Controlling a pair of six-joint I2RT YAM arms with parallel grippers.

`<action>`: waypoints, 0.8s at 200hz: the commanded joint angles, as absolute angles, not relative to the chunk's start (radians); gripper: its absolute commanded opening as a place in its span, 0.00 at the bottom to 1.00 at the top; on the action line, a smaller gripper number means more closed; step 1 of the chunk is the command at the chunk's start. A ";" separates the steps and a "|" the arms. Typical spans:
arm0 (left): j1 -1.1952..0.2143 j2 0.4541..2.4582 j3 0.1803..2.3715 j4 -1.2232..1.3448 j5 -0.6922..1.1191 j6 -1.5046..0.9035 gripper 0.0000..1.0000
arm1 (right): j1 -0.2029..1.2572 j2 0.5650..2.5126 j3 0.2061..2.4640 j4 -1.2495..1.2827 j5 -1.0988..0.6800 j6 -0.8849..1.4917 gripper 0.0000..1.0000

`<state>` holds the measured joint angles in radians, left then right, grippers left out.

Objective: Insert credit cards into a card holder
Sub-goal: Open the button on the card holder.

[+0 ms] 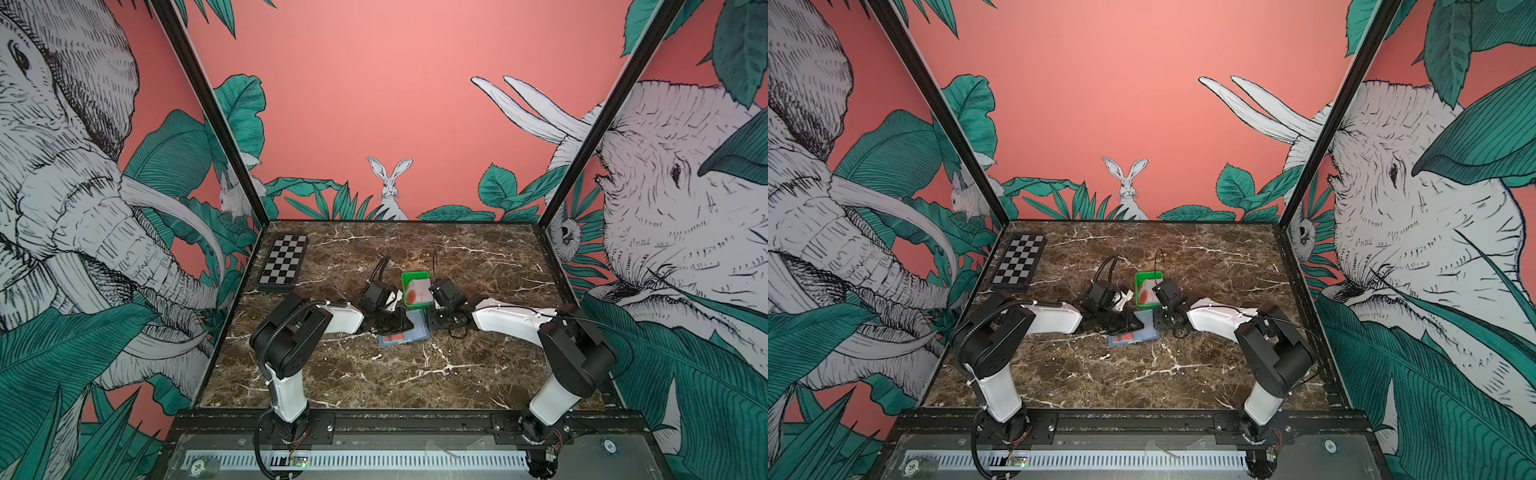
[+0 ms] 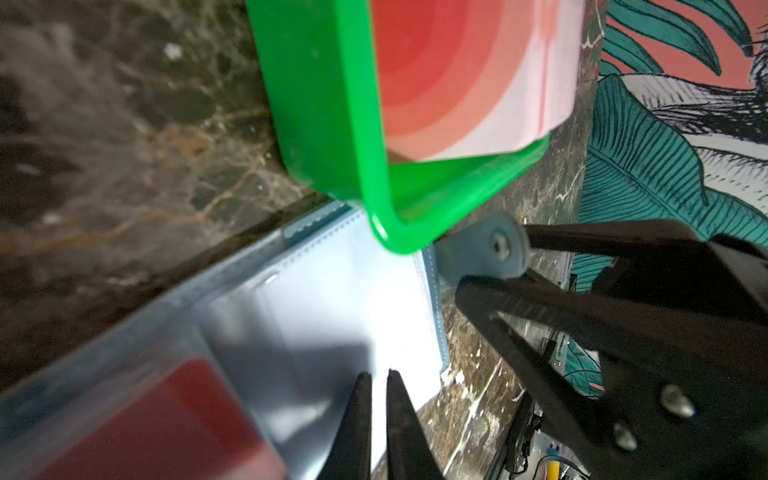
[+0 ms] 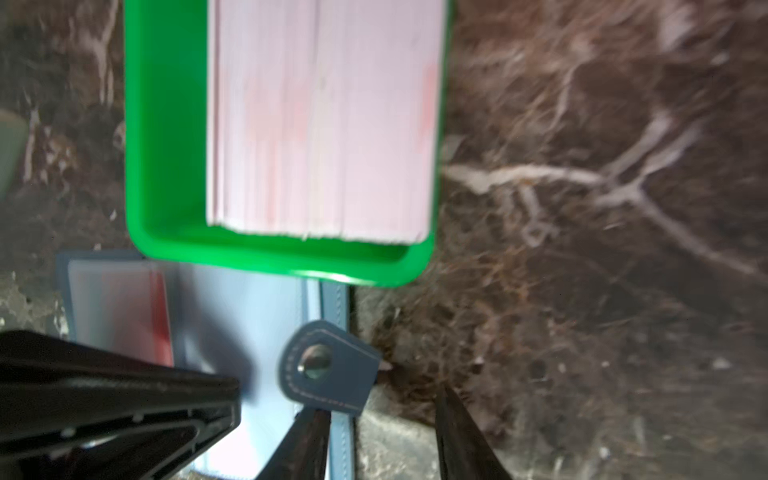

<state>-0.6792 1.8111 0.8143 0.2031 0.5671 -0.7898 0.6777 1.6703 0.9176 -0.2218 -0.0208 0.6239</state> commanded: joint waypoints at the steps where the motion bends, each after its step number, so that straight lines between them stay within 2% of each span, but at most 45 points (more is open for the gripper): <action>1: -0.693 1.808 0.774 0.169 0.558 -0.782 0.12 | 0.662 1.643 0.915 -0.208 0.000 0.618 0.41; 160: -0.695 1.790 0.727 0.152 0.548 -0.759 0.11 | 0.638 1.624 0.866 -0.239 0.054 0.598 0.38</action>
